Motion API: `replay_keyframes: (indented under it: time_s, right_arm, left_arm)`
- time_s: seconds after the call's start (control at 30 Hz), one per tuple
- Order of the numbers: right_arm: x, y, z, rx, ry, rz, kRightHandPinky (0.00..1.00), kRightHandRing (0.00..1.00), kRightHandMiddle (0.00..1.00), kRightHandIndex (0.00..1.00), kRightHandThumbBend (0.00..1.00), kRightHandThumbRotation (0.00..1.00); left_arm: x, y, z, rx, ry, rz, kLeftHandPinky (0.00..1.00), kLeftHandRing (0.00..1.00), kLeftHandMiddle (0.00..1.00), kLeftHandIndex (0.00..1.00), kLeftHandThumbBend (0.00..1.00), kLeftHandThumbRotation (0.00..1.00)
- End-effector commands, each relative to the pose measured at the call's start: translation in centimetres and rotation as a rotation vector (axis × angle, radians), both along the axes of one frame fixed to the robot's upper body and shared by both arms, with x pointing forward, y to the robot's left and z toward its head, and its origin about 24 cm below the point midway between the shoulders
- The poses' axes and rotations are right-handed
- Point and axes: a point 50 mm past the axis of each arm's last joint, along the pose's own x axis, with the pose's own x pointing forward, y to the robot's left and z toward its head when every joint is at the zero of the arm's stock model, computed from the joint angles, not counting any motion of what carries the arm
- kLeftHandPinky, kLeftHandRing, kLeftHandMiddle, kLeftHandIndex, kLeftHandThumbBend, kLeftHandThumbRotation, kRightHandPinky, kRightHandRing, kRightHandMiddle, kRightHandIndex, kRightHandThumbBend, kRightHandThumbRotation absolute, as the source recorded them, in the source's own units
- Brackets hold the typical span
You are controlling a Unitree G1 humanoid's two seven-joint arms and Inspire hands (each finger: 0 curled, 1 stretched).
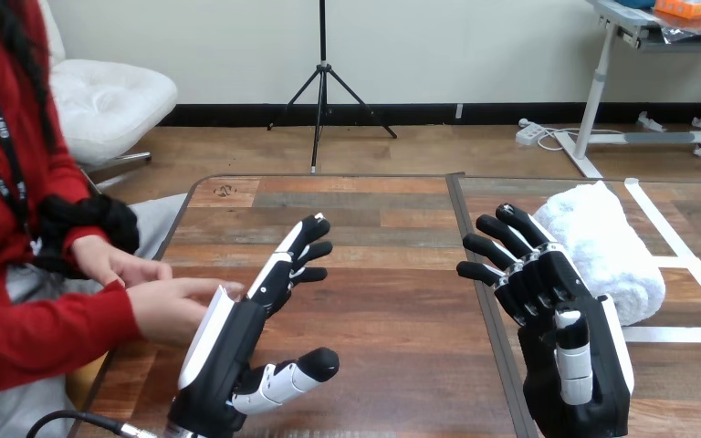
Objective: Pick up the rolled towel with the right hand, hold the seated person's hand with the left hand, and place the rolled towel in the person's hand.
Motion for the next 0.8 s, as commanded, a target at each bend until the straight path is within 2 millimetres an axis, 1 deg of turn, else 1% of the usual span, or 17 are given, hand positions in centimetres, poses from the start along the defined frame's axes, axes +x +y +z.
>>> replay_keyframes:
  time_s: [0.0, 0.37, 0.77]
  right_arm:
    - [1.55, 0.05, 1.51, -0.009, -0.085, -0.004, 0.71, 0.8, 0.83, 0.84, 1.0, 0.78]
    - [1.32, -0.25, 1.4, -0.02, -0.08, -0.003, 0.71, 0.8, 0.83, 0.83, 1.0, 0.78]
    - [0.91, -0.34, 1.38, -0.019, -0.085, -0.002, 0.69, 0.8, 0.83, 0.83, 1.0, 0.77]
  left_arm:
    - [1.64, -0.53, 1.38, -0.018, -0.065, 0.004, 0.79, 0.88, 0.93, 0.94, 1.0, 0.88]
    - [1.38, -0.87, 1.2, -0.025, -0.067, 0.016, 0.77, 0.86, 0.92, 0.93, 1.0, 0.87]
    - [0.79, -1.0, 0.9, -0.028, -0.062, 0.017, 0.77, 0.87, 0.92, 0.93, 1.0, 0.87]
